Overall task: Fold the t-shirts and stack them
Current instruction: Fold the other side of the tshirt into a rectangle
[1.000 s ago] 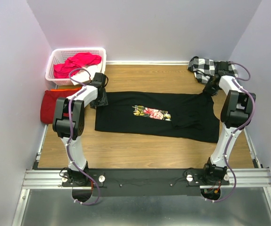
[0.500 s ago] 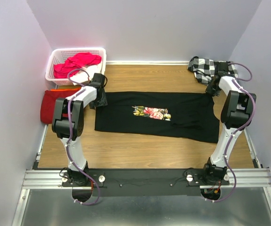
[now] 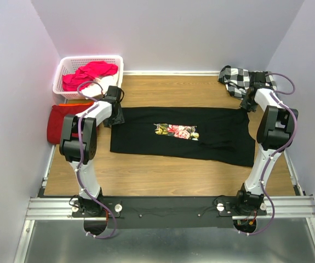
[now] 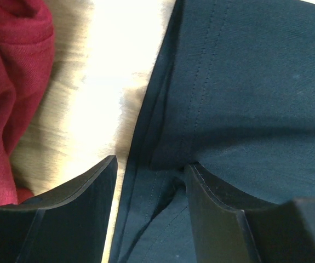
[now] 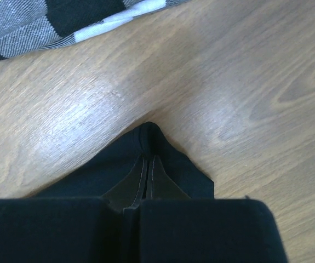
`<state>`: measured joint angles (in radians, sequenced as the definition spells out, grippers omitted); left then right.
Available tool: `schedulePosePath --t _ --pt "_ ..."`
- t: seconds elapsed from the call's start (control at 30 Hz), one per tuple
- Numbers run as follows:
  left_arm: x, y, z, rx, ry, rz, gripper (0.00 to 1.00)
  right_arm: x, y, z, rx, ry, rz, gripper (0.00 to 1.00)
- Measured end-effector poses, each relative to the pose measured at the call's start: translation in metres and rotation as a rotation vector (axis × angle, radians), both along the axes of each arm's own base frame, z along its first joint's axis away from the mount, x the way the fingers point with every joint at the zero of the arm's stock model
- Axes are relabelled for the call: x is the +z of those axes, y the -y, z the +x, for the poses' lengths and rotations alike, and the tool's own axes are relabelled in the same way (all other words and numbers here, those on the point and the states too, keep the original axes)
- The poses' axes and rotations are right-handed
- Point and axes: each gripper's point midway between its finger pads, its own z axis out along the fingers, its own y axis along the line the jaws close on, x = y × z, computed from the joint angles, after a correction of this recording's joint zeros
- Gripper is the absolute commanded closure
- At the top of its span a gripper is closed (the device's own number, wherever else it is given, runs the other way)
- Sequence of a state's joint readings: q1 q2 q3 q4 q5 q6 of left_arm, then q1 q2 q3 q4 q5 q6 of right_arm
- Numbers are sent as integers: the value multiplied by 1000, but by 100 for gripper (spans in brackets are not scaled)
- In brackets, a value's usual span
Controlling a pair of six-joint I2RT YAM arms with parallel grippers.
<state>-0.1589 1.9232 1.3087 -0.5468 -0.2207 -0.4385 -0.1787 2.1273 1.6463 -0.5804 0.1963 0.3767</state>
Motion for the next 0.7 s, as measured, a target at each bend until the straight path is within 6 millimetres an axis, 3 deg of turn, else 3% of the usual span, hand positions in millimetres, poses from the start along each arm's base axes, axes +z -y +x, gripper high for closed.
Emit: schedulePosePath --t 0.07,0.1,0.13,0.33,0.43,0.6,0.7 --pt "0 -1 -2 2 -2 1 49 0 1 -1 -11 -3 -4 99" --pt "0 -2 -4 3 -8 4 60 0 1 -1 -13 -4 -4 99" --pt "0 -2 -5 2 -10 5 62 0 1 -2 -16 -6 -4 98" --pt "5 -8 -21 4 -37 18 63 -2 1 -5 -30 -16 0 87" --pt "12 -11 -25 7 -32 19 57 -1 2 -5 -34 -16 1 83" --pt "38 -11 -18 2 33 9 41 -1 5 -5 -46 -13 3 80" --pt "44 -7 -11 -11 59 -7 37 -1 5 -5 -47 -13 4 80"
